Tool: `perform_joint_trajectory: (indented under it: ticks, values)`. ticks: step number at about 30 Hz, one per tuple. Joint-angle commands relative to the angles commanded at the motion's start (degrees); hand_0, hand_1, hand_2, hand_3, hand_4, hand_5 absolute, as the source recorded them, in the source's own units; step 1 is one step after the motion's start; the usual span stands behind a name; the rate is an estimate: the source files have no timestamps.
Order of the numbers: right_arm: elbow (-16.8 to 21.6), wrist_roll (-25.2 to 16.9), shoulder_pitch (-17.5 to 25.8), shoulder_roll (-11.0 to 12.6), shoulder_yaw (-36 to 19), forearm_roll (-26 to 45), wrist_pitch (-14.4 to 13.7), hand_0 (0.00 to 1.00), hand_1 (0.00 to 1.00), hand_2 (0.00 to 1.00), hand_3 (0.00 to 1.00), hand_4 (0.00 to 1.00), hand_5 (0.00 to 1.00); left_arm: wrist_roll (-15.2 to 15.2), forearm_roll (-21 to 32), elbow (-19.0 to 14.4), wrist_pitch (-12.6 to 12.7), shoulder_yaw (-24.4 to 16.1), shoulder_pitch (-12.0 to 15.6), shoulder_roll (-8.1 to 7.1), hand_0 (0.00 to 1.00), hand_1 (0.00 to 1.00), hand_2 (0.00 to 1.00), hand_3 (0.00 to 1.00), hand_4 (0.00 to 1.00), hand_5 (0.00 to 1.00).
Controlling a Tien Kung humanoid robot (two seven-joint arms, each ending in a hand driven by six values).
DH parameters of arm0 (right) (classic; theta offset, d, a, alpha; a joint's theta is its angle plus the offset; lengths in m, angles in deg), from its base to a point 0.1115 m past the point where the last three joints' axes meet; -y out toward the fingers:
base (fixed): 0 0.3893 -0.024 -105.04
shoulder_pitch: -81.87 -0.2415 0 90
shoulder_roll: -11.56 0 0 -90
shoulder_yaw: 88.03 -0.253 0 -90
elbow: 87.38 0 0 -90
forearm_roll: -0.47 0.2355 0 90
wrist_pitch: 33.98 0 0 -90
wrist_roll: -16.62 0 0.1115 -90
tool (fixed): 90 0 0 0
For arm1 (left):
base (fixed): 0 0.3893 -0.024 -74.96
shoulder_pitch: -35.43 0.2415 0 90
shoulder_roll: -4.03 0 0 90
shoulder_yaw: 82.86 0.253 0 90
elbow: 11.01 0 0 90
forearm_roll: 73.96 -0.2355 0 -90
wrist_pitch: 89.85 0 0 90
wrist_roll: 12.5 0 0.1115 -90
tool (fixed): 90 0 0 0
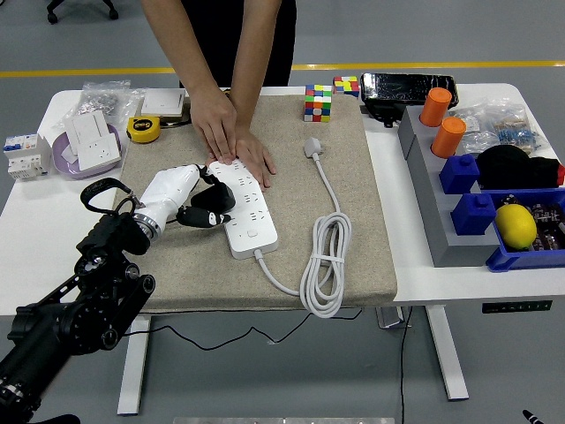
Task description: Pick up the plug,place it near the board,insert it into the board,press the button
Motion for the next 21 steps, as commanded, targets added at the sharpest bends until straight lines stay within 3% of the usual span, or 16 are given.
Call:
perform_joint_trajectory:
  ticks: [1, 2, 7, 8, 13, 14, 21]
  values:
    - [0.00, 0.00, -0.01, -0.01, 0.08, 0.02, 0.02, 0.818, 0.750, 0.750, 0.786, 0.998, 0.919, 0.10, 0.00, 0.04, 0.11, -0.01, -0.02, 0.00, 0.572, 0.568, 0.426, 0.441, 0.719, 0.299]
    - [0.00, 0.01, -0.02, 0.00, 0.14, -0.01, 0.02, 0.817, 0.750, 0.749, 0.786, 0.998, 0.918, 0.15, 0.00, 0.06, 0.16, -0.01, -0.03, 0.00, 0.450, 0.384, 0.344, 0.380, 0.576, 0.364]
    - [0.00, 0.02, -0.04, 0.02, 0.13, -0.08, 0.03, 0.817, 0.750, 0.749, 0.786, 0.998, 0.918, 0.23, 0.00, 0.17, 0.66, -0.04, -0.04, 0.08, 0.450, 0.384, 0.344, 0.380, 0.576, 0.364]
    - [0.00, 0.03, -0.03, 0.02, 0.13, -0.08, 0.03, 0.819, 0.749, 0.750, 0.786, 0.998, 0.918, 0.21, 0.00, 0.15, 0.79, 0.01, 0.00, 0.06, 0.382, 0.272, 0.280, 0.313, 0.469, 0.355]
    - [0.00, 0.04, 0.03, 0.05, 0.30, -0.05, 0.03, 0.819, 0.749, 0.750, 0.786, 0.998, 0.918, -0.03, 0.00, -0.27, 0.89, 0.19, 0.15, 0.00, 0.382, 0.272, 0.280, 0.313, 0.469, 0.355]
    - [0.00, 0.04, 0.06, 0.05, 0.34, -0.05, 0.04, 0.817, 0.749, 0.749, 0.786, 0.998, 0.918, -0.20, 0.00, -0.37, 0.72, 0.19, 0.17, -0.01, 0.355, 0.230, 0.246, 0.272, 0.425, 0.296]
    - [0.00, 0.12, 0.10, 0.10, 0.47, -0.05, 0.03, 0.816, 0.749, 0.749, 0.786, 0.998, 0.917, -0.42, 0.00, -1.87, 0.20, -0.47, 0.35, -0.80, 0.356, 0.229, 0.243, 0.265, 0.412, 0.272]
